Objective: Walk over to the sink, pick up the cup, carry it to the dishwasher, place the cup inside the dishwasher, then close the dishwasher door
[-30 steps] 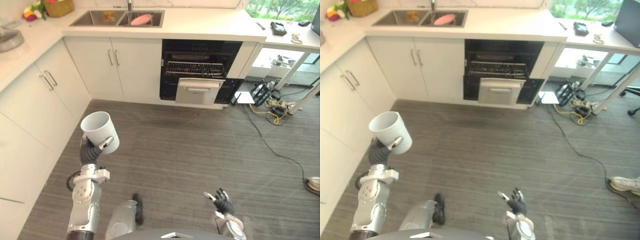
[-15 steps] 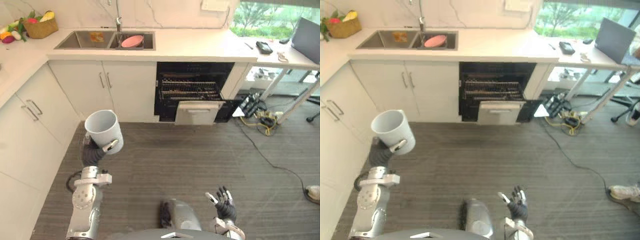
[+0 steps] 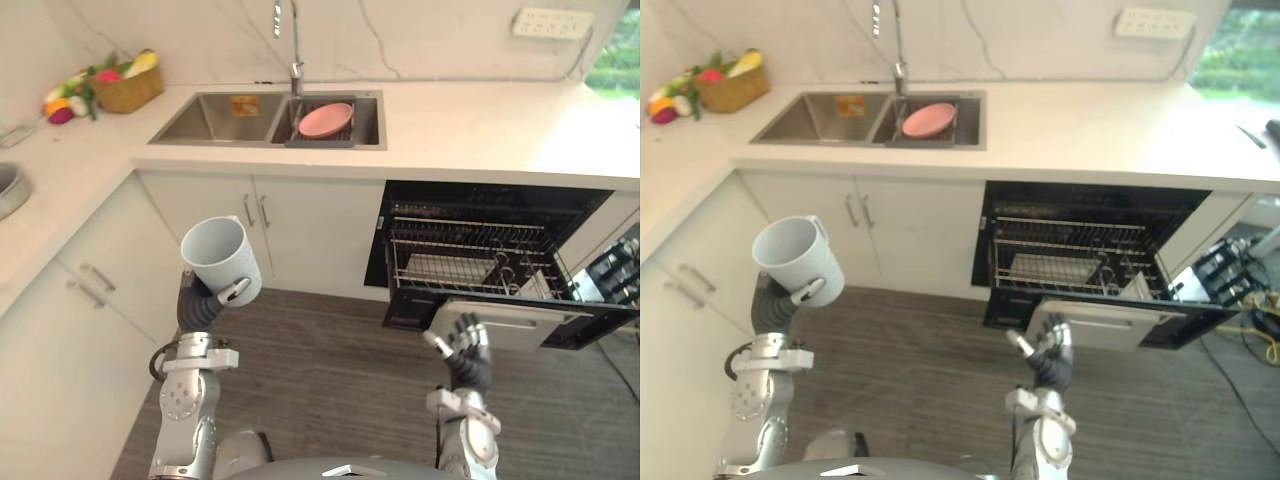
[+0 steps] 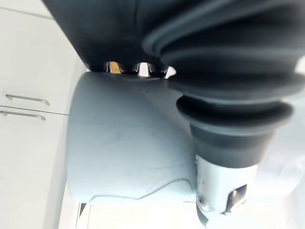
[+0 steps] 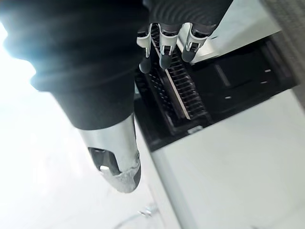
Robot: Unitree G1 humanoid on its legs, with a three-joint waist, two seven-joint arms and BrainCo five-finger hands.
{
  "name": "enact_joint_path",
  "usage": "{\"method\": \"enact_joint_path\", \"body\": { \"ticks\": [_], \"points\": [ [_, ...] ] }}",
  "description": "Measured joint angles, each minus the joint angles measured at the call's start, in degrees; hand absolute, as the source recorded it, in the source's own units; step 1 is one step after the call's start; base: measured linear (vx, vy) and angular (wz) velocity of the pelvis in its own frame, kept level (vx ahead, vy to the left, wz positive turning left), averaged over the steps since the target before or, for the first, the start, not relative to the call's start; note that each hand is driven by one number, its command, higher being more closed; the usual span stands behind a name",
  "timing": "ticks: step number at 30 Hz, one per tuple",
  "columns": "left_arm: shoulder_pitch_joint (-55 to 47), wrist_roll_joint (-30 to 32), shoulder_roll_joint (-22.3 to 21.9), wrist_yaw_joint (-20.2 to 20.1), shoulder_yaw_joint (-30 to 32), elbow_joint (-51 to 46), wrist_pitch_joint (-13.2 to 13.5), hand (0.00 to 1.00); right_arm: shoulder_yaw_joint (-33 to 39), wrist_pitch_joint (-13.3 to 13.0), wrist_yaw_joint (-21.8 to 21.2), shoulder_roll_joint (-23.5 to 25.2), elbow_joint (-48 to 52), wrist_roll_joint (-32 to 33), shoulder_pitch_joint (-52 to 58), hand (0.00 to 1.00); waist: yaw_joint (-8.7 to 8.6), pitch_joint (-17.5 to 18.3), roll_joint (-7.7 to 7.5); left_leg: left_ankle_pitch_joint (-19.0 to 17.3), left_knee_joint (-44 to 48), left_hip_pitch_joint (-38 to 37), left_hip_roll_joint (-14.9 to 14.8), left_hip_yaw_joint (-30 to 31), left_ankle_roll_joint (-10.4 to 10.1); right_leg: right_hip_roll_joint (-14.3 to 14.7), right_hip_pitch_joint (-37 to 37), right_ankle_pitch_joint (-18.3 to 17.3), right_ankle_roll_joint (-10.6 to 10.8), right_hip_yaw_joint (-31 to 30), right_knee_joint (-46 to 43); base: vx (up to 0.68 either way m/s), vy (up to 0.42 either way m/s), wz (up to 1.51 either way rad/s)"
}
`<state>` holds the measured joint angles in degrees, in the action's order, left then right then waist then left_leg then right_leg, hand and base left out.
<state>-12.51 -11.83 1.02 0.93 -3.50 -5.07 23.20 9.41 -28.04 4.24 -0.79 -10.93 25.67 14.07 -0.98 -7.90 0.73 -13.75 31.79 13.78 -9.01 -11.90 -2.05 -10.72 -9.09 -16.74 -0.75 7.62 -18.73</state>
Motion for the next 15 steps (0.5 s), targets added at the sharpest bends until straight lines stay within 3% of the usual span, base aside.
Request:
{"method": "enact_joint_path", "body": {
  "ticks": [1,2,3,4,5,6,8,9,11,12,13,15],
  "points": [
    [0.0,0.5,0.0,0.0,0.0,0.0,0.0,1.0,0.3,-0.6,0.6,-0.2,0.1,0.0,-0.7,0.0,0.06,-0.1,-0.21,2.8,-6.2,0.0,1.1,2.2,-0.2,-1.1,-0.3,0.0,0.2,-1.6,-0.3,0.48,0.381,-0.96],
    [-0.2,1.1,0.0,0.1,-0.1,0.0,0.1,1.0,0.4,-1.0,1.9,-1.2,0.5,0.0,-1.4,0.0,0.46,-0.1,0.12,11.3,-18.6,-1.9,2.3,6.8,-0.3,-2.0,-1.0,-0.1,2.7,-4.8,-0.5,0.58,0.55,-1.19],
    [-0.7,1.7,-0.2,0.2,-0.1,-0.1,1.1,1.0,0.6,-1.8,2.8,-3.0,1.2,-0.1,-1.5,0.0,0.98,1.0,2.18,21.8,-22.6,-2.7,1.2,10.2,-1.6,-2.2,-1.8,-1.5,5.9,-8.5,-0.7,0.58,0.616,-1.18],
    [-0.1,2.0,1.0,0.3,0.4,0.4,1.8,1.0,0.7,-2.1,2.8,-1.9,-0.8,-0.1,-2.3,0.0,0.68,1.0,-0.25,18.8,-18.8,-2.6,3.1,8.4,-4.5,-5.2,-2.9,-2.6,7.3,-10.2,-0.8,0.37,0.453,-0.87],
    [0.8,1.9,2.1,0.4,0.8,1.2,1.8,1.0,0.7,-2.0,3.4,-1.1,-1.1,0.0,-3.2,0.0,-0.04,1.1,-1.77,14.8,-14.8,-1.8,4.2,8.2,-3.7,-6.4,-2.8,-1.7,7.4,-11.9,-1.0,0.34,0.444,-0.42],
    [1.9,2.0,2.9,0.2,0.7,1.0,2.1,1.0,1.9,-2.8,4.1,0.1,-0.6,-0.1,-3.1,0.0,-0.58,1.0,-2.32,9.1,-7.8,0.4,4.6,7.4,-2.4,-7.0,-2.5,2.3,8.5,-13.1,-1.6,0.31,0.39,-0.34],
    [2.5,2.0,3.0,0.1,0.3,0.9,2.2,1.0,3.4,-2.8,4.7,0.4,1.1,0.1,-3.1,0.0,-1.34,1.0,-2.85,5.1,-4.2,-0.2,5.6,6.1,-1.2,-8.4,-2.0,5.6,9.5,-14.0,-4.7,0.31,0.383,-0.3],
    [3.1,2.0,3.2,0.0,0.0,0.3,2.2,1.0,5.3,-3.4,4.7,0.4,2.3,0.8,-3.6,0.0,-1.82,0.7,-3.24,2.5,-3.4,-2.5,6.6,4.2,0.2,-9.9,1.5,10.2,9.7,-14.7,-12.6,0.31,0.357,-0.39],
    [3.1,2.1,3.2,-0.1,0.0,-1.6,2.4,1.0,5.4,-3.7,4.7,0.5,3.2,1.1,-4.2,0.0,-1.43,0.0,-3.43,1.0,-5.0,-6.7,6.7,0.7,1.6,-12.0,7.1,17.2,9.2,-14.0,-21.8,0.33,0.304,-0.79],
    [3.1,2.1,3.1,0.1,0.5,-4.0,2.7,1.0,4.7,-3.7,4.6,0.7,3.3,0.8,-4.3,0.0,-1.47,-0.9,-2.57,0.3,-7.9,-11.4,6.1,-2.2,2.4,-11.9,12.1,15.7,8.6,-9.8,-29.7,0.29,0.191,-0.96],
    [3.1,2.1,3.2,0.1,0.9,-4.9,3.1,1.0,4.3,-3.7,4.5,0.7,3.4,0.7,-4.2,0.0,-1.48,-1.0,-2.26,0.3,-9.4,-13.1,5.7,-3.2,2.4,-11.3,14.1,13.3,7.6,-7.5,-32.2,0.22,0.108,-0.97],
    [3.1,2.1,3.4,0.4,1.3,-8.2,5.3,1.0,3.9,-3.7,3.8,0.7,4.2,-0.5,-4.4,0.0,-1.5,-0.9,-1.06,0.5,-13.9,-17.7,4.2,-6.9,2.1,-5.9,20.0,5.2,4.8,3.1,-30.9,0.18,0.036,-0.8]
  ]
}}
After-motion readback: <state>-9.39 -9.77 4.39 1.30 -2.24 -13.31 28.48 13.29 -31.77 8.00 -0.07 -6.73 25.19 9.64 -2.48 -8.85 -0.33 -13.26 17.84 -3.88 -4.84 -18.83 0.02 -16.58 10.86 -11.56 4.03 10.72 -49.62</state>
